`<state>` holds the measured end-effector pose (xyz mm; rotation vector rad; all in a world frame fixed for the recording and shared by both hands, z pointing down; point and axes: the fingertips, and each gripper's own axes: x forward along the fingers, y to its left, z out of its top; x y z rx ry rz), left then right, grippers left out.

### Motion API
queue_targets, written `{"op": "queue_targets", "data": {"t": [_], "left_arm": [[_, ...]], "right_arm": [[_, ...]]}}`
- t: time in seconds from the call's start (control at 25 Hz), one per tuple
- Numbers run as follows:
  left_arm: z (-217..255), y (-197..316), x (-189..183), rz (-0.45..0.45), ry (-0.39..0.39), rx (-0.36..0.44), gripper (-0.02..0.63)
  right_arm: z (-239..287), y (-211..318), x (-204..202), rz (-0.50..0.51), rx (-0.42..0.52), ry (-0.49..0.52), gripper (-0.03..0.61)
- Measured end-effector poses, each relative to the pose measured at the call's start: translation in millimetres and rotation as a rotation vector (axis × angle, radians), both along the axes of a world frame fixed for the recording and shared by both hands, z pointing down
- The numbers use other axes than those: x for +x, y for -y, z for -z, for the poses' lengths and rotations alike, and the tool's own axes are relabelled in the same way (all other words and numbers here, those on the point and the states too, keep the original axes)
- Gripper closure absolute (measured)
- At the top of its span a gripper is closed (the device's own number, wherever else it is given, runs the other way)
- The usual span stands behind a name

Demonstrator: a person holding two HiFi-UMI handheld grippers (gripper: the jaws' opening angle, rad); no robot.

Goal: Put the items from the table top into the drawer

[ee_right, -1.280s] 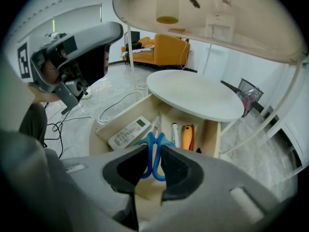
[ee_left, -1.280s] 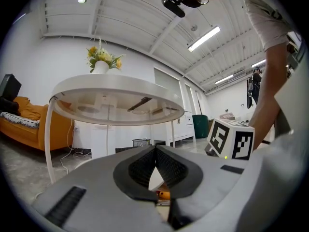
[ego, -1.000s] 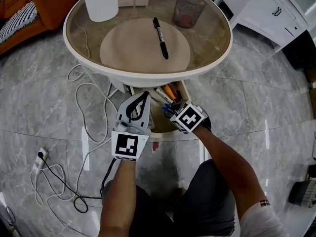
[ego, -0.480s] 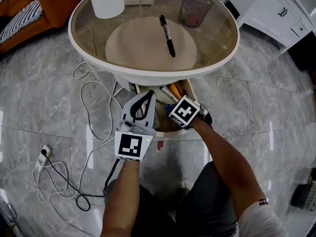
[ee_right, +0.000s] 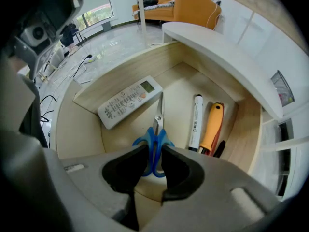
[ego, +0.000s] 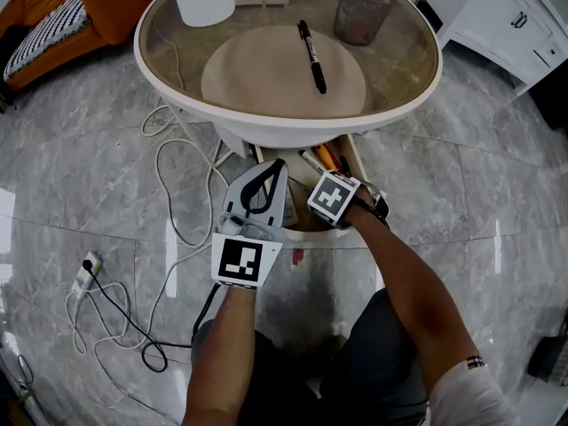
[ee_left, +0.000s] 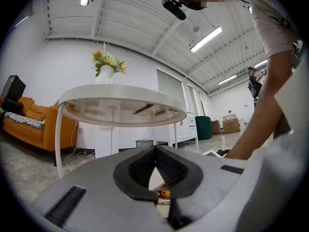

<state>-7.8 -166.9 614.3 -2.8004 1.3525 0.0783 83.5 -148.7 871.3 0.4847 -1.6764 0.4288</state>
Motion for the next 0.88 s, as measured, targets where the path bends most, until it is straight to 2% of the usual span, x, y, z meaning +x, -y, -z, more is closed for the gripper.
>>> {"op": "queue_targets", "data": {"t": [0.16, 0.32, 0.48, 0.6, 0.68, 0.8, 0.88], "left_arm": [[3.8, -2.8, -2.1, 0.004, 0.003, 0.003, 0.614], [3.6, -3.6, -4.2, 0.004, 0.005, 0.001, 0.614], [1.2, -2.4, -9.1, 0.005, 0.011, -0.002, 0.614], [-5.2, 0.5, -13.3, 0.008, 0.023, 0.011, 0.614], [-8.8, 1.5, -13.4, 0.005, 0.025, 0.003, 0.614], [-7.3, 1.0, -10.0, -0.012, 0.016, -0.015, 0.614], [-4.6, -0.4, -7.0, -0.024, 0.016, -0.010, 0.614]], "right_arm": [[0.6, 1.1, -0.9, 0.011, 0.002, 0.006, 0.476], [13.9, 1.8, 6.9, -0.041, 0.029, 0.029, 0.474], [40.6, 10.5, 1.2, -0.051, 0.114, 0.138, 0.474], [67.2, 15.2, -11.7, -0.030, 0.203, 0.258, 0.482], [83.8, 14.0, -19.2, -0.017, 0.253, 0.330, 0.519], [102.4, 8.4, -25.6, 0.004, 0.307, 0.387, 0.574], [111.6, 2.1, -28.3, 0.009, 0.318, 0.409, 0.577]]}}
